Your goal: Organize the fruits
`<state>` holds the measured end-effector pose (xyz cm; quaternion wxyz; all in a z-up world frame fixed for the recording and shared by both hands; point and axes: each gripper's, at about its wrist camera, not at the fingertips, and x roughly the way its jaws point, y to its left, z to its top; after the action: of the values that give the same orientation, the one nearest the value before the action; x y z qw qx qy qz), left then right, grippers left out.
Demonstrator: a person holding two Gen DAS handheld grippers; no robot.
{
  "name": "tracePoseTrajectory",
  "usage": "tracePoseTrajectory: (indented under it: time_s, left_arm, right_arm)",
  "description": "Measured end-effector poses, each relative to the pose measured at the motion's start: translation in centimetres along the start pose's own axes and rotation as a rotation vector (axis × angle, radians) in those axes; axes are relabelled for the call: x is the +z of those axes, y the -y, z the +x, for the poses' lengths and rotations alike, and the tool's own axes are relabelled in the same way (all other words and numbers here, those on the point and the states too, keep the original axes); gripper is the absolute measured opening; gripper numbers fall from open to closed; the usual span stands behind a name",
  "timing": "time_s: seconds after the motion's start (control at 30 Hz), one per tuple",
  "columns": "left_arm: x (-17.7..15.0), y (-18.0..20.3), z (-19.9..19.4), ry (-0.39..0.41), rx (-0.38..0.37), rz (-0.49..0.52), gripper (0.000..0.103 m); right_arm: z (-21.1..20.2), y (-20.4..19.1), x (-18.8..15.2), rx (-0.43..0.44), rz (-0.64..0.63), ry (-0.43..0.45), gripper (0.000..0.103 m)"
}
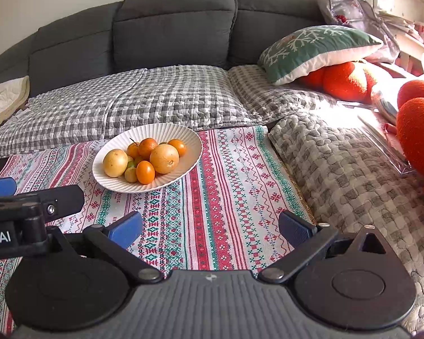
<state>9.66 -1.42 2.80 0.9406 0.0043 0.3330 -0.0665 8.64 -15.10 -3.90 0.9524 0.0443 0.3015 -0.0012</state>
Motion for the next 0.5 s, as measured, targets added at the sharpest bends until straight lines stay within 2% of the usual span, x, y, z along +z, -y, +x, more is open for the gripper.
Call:
tracePoseTrajectory:
  time_s: [0.17, 0.5]
  left_arm:
    - [-0.09, 0.14, -0.01, -0.009, 0.035, 0.003, 0.096]
    - [-0.09, -0.22, 0.19, -0.042, 0.039, -0.033, 0.096]
  right_arm:
    - [0.16, 0.1, -0.04, -0.003, 0.008, -0.012, 0.103]
    - [0.34, 0.36, -0.02, 0.022, 0.017, -0.033, 0.103]
